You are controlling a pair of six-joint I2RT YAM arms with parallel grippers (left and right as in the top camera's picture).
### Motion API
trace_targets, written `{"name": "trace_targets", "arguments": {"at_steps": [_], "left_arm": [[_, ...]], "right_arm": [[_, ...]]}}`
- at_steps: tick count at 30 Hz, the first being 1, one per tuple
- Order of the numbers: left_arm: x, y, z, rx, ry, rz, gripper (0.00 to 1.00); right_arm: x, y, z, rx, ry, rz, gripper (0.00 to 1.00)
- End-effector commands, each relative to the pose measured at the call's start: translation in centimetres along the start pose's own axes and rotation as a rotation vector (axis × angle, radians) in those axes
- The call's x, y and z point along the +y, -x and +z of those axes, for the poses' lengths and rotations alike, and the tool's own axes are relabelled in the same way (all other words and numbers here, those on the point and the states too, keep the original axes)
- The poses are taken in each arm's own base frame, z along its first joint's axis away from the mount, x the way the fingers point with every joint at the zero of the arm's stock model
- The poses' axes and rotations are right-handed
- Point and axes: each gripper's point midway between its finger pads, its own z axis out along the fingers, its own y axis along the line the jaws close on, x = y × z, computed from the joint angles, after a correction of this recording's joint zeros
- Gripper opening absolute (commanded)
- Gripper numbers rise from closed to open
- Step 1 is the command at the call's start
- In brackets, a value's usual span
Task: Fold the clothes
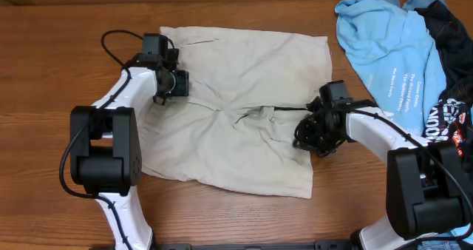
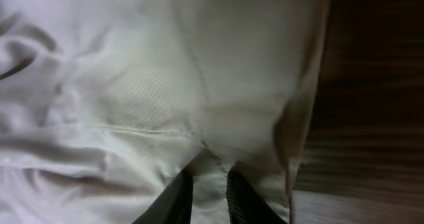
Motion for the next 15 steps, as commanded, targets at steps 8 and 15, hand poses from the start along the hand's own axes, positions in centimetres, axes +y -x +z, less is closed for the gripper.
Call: {"name": "trace_targets", "arguments": {"at_steps": [8,15], "left_arm": [[8.7,-7.3,2.2,0.227,0.093,-0.291,0.62],[6.7,-6.7,2.2,0.216,-0.015,-0.289,0.66]], "right_arm": [[-10.4,1.2,-0.6,-0.085,-0.294,0.287,0.22],[-8.8,0.8,-0.2,-0.046,-0.213,0.232,0.22]]}}
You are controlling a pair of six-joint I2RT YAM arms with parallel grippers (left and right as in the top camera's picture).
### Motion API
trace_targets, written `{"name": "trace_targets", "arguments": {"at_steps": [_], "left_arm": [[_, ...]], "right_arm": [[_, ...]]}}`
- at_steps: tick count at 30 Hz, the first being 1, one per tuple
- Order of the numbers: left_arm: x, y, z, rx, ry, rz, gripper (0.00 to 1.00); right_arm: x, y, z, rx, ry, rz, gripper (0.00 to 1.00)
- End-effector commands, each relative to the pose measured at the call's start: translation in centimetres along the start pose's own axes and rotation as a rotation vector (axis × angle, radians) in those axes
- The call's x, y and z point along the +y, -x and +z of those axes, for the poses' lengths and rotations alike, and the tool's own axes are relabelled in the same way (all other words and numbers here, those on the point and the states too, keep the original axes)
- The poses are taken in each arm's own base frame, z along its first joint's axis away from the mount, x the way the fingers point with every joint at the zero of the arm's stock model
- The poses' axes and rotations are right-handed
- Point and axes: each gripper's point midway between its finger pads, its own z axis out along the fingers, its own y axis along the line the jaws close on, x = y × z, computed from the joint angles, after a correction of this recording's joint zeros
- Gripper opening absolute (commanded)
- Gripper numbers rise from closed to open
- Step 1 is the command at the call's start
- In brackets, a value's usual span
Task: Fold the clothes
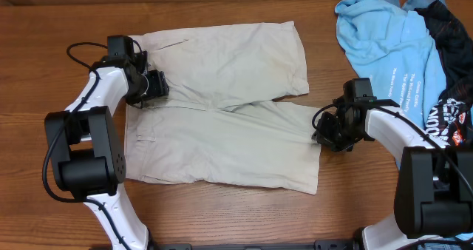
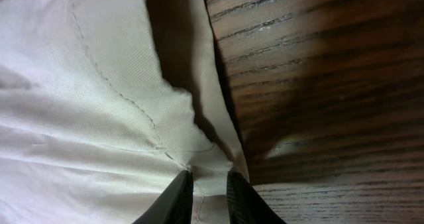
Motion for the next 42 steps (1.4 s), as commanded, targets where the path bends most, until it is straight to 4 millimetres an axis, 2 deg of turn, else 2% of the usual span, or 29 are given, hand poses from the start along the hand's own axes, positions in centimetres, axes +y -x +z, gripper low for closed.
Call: {"name": "trace_targets", "arguments": {"at_steps": [1,3,6,9,12,15,17,19,21,25,30,36,39,42], "left_arm": [[2.8,-5.0,3.5,0.164,0.045,-0.085,0.66],[2.2,-4.8,3.2,0.157,0.02,-0.082,0.66],[1.6,-4.3,2.7,0.139,-0.001,-0.075,0.66],[1.2,-4.0,2.2,0.128,-0.017,-0.072,0.66],[0.5,-4.2,2.2,0.138,-0.046,-0.071,0.65],[-0.2,-4.3,2.3,0.14,-0.051,-0.055,0.65],[-0.7,-4.4,2.4,0.139,-0.054,-0.042,0.65],[-1.1,-4.5,2.5,0.141,-0.054,-0.032,0.65],[-1.4,-4.5,2.5,0.143,-0.054,-0.024,0.66],[-1.5,-4.6,2.6,0.143,-0.051,-0.02,0.66],[-1.6,-4.4,2.6,0.138,-0.053,-0.018,0.66],[-1.7,-4.3,2.7,0.133,-0.054,-0.013,0.69],[-1.7,-4.8,2.6,0.151,-0.05,-0.017,0.69],[-1.0,-5.6,2.5,0.184,-0.013,-0.023,0.68]], "right_arm": [[-4.8,-0.8,1.3,0.015,-0.202,0.018,0.22],[-4.1,-0.2,0.1,-0.008,-0.191,0.011,0.22],[-1.8,2.0,-3.5,-0.103,-0.15,-0.025,0.23],[2.7,5.0,-8.7,-0.248,-0.028,-0.151,0.23],[6.9,7.2,-12.5,-0.355,0.099,-0.245,0.23],[10.4,8.7,-14.6,-0.427,0.224,-0.352,0.23],[12.4,9.2,-15.0,-0.456,0.301,-0.404,0.23],[13.7,9.4,-14.5,-0.455,0.349,-0.439,0.23],[15.2,9.4,-13.0,-0.433,0.393,-0.498,0.23],[16.9,9.9,-8.1,-0.359,0.413,-0.54,0.23],[18.0,11.0,-3.0,-0.308,0.409,-0.58,0.24],[15.7,13.0,2.7,-0.275,0.298,-0.524,0.23],[12.6,14.3,4.7,-0.288,0.164,-0.448,0.22],[9.7,15.7,5.4,-0.311,0.057,-0.377,0.22]]}}
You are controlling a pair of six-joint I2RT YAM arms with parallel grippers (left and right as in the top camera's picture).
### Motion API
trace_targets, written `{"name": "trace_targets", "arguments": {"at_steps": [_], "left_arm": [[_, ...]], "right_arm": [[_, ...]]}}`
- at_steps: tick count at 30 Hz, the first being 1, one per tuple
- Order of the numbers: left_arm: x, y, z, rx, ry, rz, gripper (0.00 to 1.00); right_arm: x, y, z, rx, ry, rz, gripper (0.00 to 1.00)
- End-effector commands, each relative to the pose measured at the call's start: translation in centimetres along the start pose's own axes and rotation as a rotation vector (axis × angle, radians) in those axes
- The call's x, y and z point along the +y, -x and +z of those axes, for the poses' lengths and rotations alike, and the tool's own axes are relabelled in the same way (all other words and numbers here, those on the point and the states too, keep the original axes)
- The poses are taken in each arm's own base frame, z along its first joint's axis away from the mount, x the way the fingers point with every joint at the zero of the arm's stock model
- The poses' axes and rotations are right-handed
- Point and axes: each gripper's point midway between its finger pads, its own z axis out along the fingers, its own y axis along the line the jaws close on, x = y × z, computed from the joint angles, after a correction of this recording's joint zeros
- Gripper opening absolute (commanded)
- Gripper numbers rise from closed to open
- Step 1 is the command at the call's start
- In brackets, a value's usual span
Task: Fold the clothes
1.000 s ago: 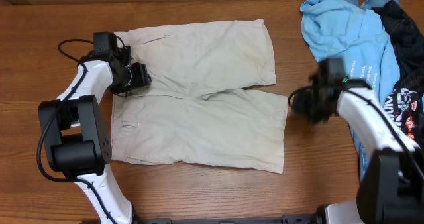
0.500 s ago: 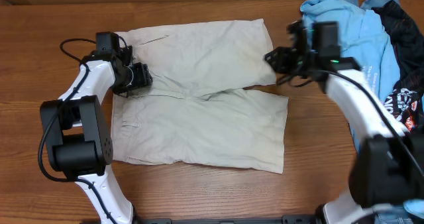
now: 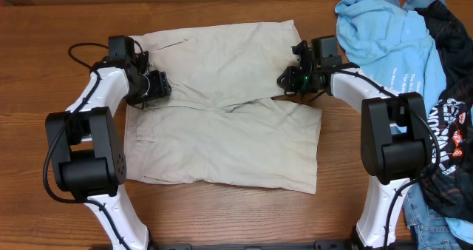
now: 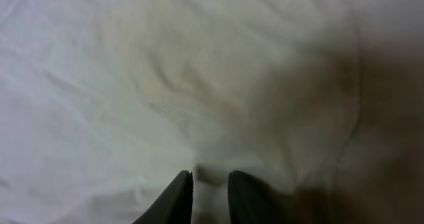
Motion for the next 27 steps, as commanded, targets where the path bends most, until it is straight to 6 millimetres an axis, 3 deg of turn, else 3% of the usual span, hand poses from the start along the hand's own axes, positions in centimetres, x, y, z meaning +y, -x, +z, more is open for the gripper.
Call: {"name": "trace_targets", "arguments": {"at_steps": [1,5,10,17,22,27], "left_arm": [[0.6,-5.3,2.6,0.176,0.036,-0.04,0.66],[1.8,-5.7,2.7,0.182,0.102,-0.037,0.64],[1.9,-5.1,2.8,0.158,0.105,-0.032,0.64],[1.9,-4.6,2.8,0.139,0.108,-0.027,0.71],[1.9,-4.1,2.8,0.125,0.107,0.011,0.68],[1.3,-2.8,1.4,0.125,0.106,0.04,0.63]], "right_arm": [[-6.2,-0.3,0.4,-0.01,-0.233,0.091,0.22],[-9.6,-0.5,-0.7,-0.013,-0.29,0.189,0.22],[-11.2,-0.6,-1.6,-0.009,-0.295,0.231,0.21],[-11.4,-1.1,-1.6,0.013,-0.315,0.211,0.19],[-11.3,-1.5,-2.0,0.029,-0.326,0.217,0.22],[-9.4,1.0,-5.1,-0.013,-0.319,0.191,0.33]]}}
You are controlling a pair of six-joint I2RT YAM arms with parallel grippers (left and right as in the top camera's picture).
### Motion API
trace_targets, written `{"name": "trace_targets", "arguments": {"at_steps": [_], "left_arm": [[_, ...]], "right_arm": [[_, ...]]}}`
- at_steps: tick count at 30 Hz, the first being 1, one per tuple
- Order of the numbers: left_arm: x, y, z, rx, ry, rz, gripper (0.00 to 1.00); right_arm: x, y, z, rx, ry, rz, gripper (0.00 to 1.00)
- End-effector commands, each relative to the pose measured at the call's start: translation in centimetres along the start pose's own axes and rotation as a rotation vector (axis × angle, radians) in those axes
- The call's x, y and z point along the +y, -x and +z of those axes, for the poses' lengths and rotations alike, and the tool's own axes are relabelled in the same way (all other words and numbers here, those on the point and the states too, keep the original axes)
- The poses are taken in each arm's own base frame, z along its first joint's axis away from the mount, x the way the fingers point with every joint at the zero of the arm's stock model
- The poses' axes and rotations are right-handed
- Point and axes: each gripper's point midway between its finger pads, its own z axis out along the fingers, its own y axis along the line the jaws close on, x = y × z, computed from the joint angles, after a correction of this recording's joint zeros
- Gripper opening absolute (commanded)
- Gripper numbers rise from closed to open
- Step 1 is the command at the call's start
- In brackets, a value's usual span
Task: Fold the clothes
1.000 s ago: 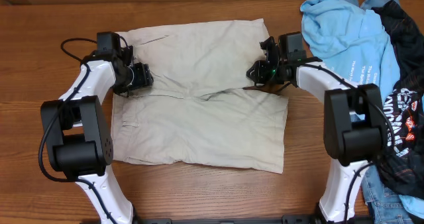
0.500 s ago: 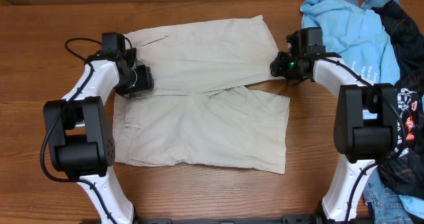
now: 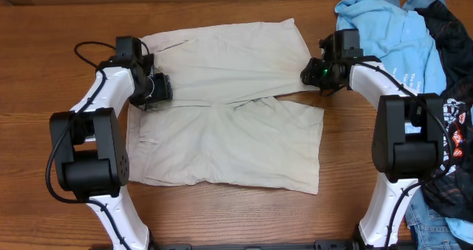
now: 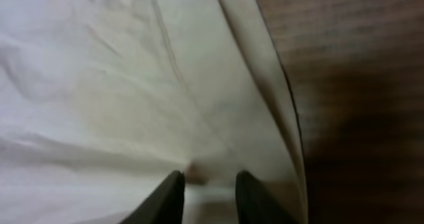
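Beige shorts [image 3: 229,132] lie spread flat on the wooden table, waistband to the left and both legs pointing right. At the left end, my left gripper [image 3: 155,89] sits on the waistband, apparently shut on the cloth, with a crease running out from it. My right gripper [image 3: 313,74] is at the hem of the far leg. In the right wrist view its dark fingers [image 4: 171,192] stand a little apart, with beige fabric [image 4: 132,85] pinched between them next to the hem edge. The right gripper [image 4: 207,184] is blurred there.
A pile of other clothes sits at the table's right: a light blue shirt [image 3: 384,43], a black printed garment [image 3: 451,95] and jeans [image 3: 443,224]. Bare wood [image 3: 222,220] shows along the near edge and at the left.
My right gripper has moved right, from over the far leg to that leg's hem corner, and its fingers look slightly wider apart. The far leg lies straighter. My left gripper shifted only a little.
The shorts first lay crumpled, with my left gripper on the waistband and my right on the near leg. Then both grippers were farther apart and the shorts lay stretched flat. After that my right gripper was over the far leg; now it is at that leg's hem.
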Motion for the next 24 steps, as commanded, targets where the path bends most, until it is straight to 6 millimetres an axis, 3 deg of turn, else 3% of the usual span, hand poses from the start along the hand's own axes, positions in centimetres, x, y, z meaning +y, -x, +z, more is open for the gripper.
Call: {"name": "trace_targets", "arguments": {"at_steps": [1,3,7,9,12,17,21,24], "left_arm": [[0.8,-1.1,1.1,0.083,0.036,0.008,0.63],[0.5,0.4,-0.6,0.066,0.044,0.01,0.66],[0.1,4.0,-5.8,-0.009,0.088,0.021,0.68],[-0.5,5.5,-8.8,-0.062,0.091,0.028,0.7],[-1.5,6.6,-13.5,-0.147,0.079,0.025,0.71],[-2.3,5.1,-18.7,-0.195,0.072,-0.003,0.73],[-2.4,2.7,-20.6,-0.154,0.073,-0.051,0.73],[-2.2,0.3,-20.9,-0.074,0.083,-0.085,0.72]], "right_arm": [[-2.7,1.5,-2.5,-0.044,-0.145,-0.005,0.36],[-1.3,3.4,-5.4,-0.094,-0.143,-0.03,0.45],[0.8,6.4,-12.5,-0.195,-0.172,-0.052,0.52],[1.9,6.9,-16.0,-0.225,-0.169,-0.066,0.6],[2.5,6.4,-20.0,-0.241,-0.177,-0.053,0.63],[2.0,4.2,-23.8,-0.224,-0.192,0.028,0.64],[1.1,1.5,-25.0,-0.151,-0.216,0.079,0.65],[0.6,-1.2,-25.0,-0.048,-0.242,0.118,0.65]]}}
